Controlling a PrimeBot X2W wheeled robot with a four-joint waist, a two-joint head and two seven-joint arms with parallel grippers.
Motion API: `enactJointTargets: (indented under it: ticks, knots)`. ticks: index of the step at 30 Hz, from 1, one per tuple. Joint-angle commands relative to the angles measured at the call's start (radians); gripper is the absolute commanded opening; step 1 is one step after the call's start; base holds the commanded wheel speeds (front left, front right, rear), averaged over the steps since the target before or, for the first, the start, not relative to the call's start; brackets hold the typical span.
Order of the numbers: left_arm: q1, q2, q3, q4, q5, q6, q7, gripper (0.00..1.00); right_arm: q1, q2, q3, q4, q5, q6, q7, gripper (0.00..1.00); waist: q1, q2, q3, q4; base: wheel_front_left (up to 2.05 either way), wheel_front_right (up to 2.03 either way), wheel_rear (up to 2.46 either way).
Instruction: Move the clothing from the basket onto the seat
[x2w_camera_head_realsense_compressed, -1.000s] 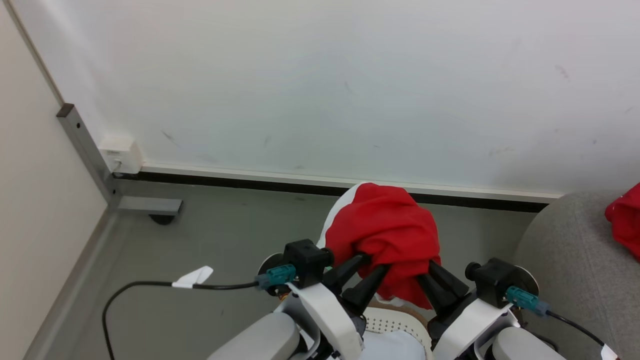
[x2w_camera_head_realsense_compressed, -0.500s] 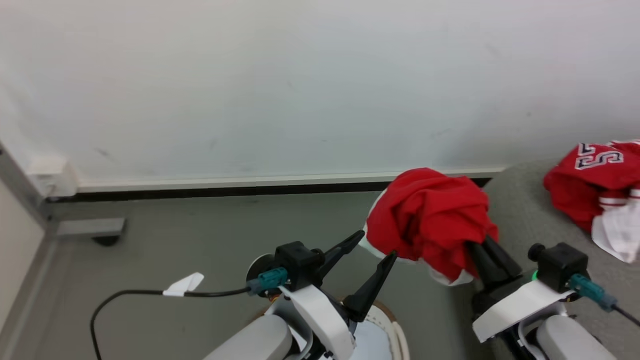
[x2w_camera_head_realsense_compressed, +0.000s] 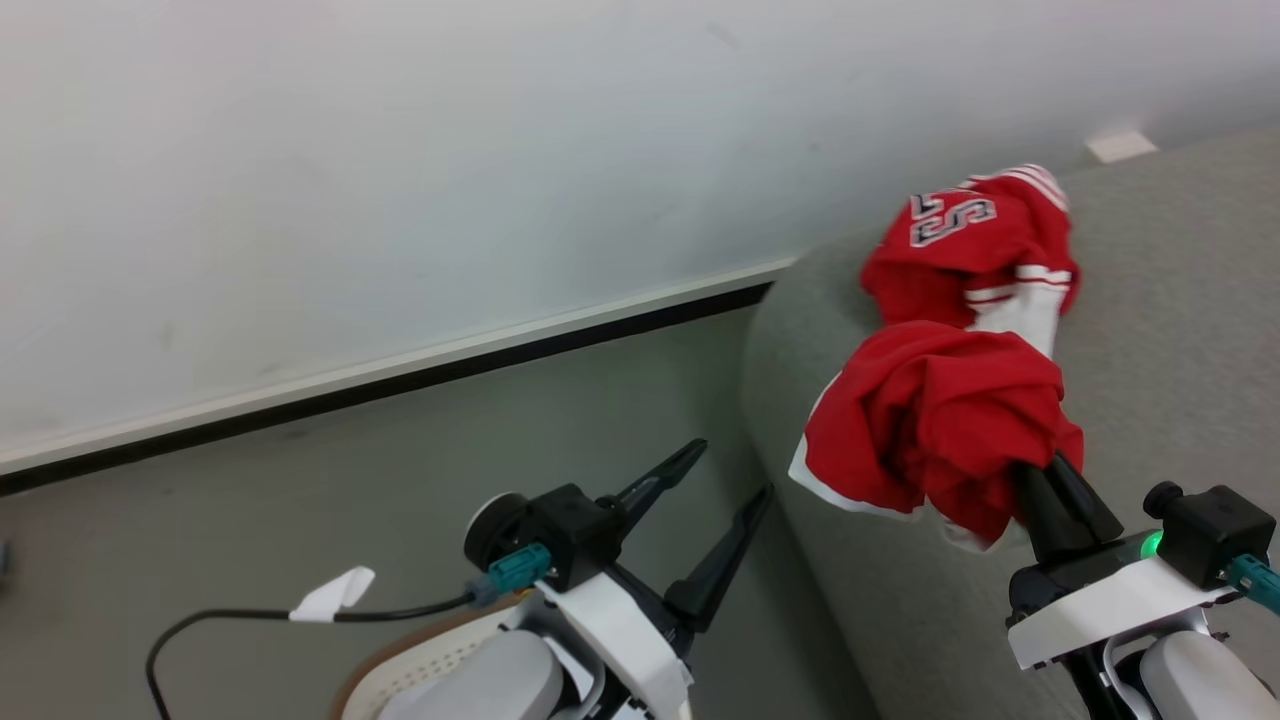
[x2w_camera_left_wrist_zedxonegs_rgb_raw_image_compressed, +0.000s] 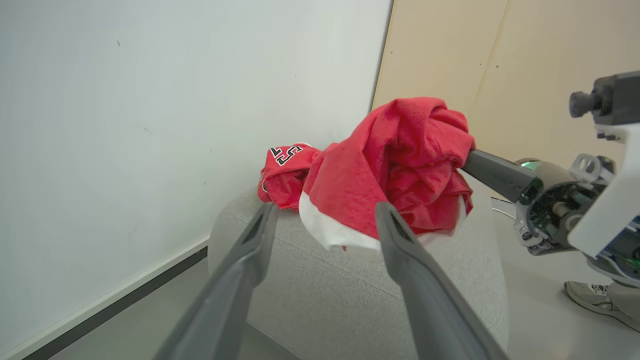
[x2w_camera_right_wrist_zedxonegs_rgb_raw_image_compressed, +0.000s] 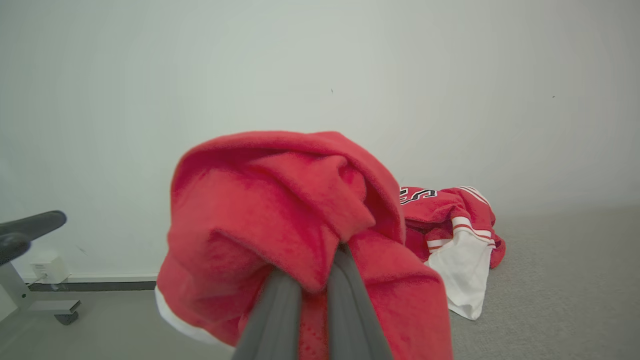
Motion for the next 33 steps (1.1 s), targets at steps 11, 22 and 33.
enactJointTargets:
  ticks: [11,22,33]
  knots:
    - [0.055,-0.022,0.036,0.021,0.066,-0.021,-0.001,1.0,0.049,0.005,-0.045,-0.047,-0.019,-0.002,0.0,0.0,-0.0001,-0.0001,0.016,-0.202,0.0,0.0,0.0]
    - [0.009,-0.026,0.033,0.044,0.095,-0.035,-0.001,1.0,-0.035,0.002,-0.189,-0.02,-0.06,-0.002,0.0,0.0,-0.0001,-0.0001,0.102,-0.162,0.0,0.0,0.0]
    - [-0.086,0.008,0.018,0.059,0.101,-0.039,0.0,1.0,-0.287,-0.075,-0.391,0.156,-0.11,-0.002,0.0,0.0,-0.0001,-0.0001,0.286,-0.021,0.0,0.0,0.0]
